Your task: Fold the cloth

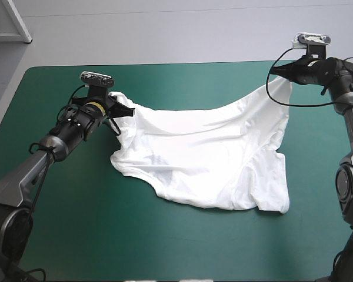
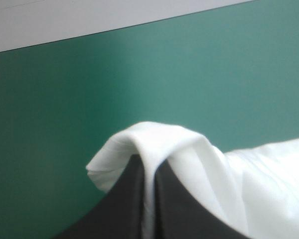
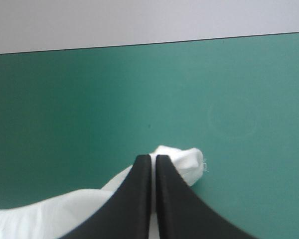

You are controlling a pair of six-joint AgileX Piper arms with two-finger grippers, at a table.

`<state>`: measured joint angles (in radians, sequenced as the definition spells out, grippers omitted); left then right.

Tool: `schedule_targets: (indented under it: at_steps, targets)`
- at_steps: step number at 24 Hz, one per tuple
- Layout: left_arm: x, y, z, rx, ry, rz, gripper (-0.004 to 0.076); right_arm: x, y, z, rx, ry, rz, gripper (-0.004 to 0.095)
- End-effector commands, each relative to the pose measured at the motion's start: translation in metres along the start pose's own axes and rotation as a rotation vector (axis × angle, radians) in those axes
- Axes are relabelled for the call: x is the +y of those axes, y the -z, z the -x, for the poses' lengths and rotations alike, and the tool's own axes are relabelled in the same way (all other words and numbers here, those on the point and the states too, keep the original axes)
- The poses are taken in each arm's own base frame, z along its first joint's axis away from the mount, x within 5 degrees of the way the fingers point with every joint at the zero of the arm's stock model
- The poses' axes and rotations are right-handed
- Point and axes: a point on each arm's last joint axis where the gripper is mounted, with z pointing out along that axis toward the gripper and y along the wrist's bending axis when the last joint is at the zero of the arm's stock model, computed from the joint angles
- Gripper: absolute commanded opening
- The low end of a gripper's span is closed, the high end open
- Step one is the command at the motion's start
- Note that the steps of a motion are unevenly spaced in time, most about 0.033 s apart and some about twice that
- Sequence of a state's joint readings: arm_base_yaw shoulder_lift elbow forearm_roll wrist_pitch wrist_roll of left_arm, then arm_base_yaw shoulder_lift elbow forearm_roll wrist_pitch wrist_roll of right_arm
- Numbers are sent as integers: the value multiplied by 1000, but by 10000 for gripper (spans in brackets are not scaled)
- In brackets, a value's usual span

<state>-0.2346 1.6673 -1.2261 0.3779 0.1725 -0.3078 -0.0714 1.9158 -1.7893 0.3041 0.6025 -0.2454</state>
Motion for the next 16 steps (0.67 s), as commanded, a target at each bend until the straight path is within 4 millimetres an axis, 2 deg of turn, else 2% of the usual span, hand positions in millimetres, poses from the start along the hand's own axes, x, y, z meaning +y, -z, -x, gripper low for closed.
schedule_targets:
  at_steps: [1, 2, 3, 6, 8, 9, 10, 11, 12, 16]
  targets:
    - [13, -9, 18, -200, 66, -28, 29, -5, -3, 17, -166, -5, -30, 18]
    - [15, -14, 16, -208, 68, -29, 75, -6, -10, 14, -161, -11, -32, 80]
    - [18, -20, 14, -226, 72, -33, 198, -7, -20, 10, -153, -7, -30, 276]
    - [22, -23, 14, -251, 72, -34, 443, -9, -24, 9, -163, -4, -35, 730]
    - [27, -20, 17, -240, 76, -15, 556, -7, -17, 12, -162, -6, -29, 903]
    - [29, -15, 20, -223, 77, 1, 573, -5, -10, 15, -154, -12, -19, 941]
    - [33, -1, 29, -189, 76, 37, 565, 1, 12, 21, -139, -31, 3, 919]
    - [35, 10, 35, -172, 79, 58, 557, 5, 25, 24, -125, -49, 20, 899]
    - [37, 37, 46, -135, 76, 98, 542, 12, 51, 27, -79, -83, 51, 851]
    - [40, 90, 53, -36, 73, 162, 526, 35, 99, 25, 43, -88, 125, 787]
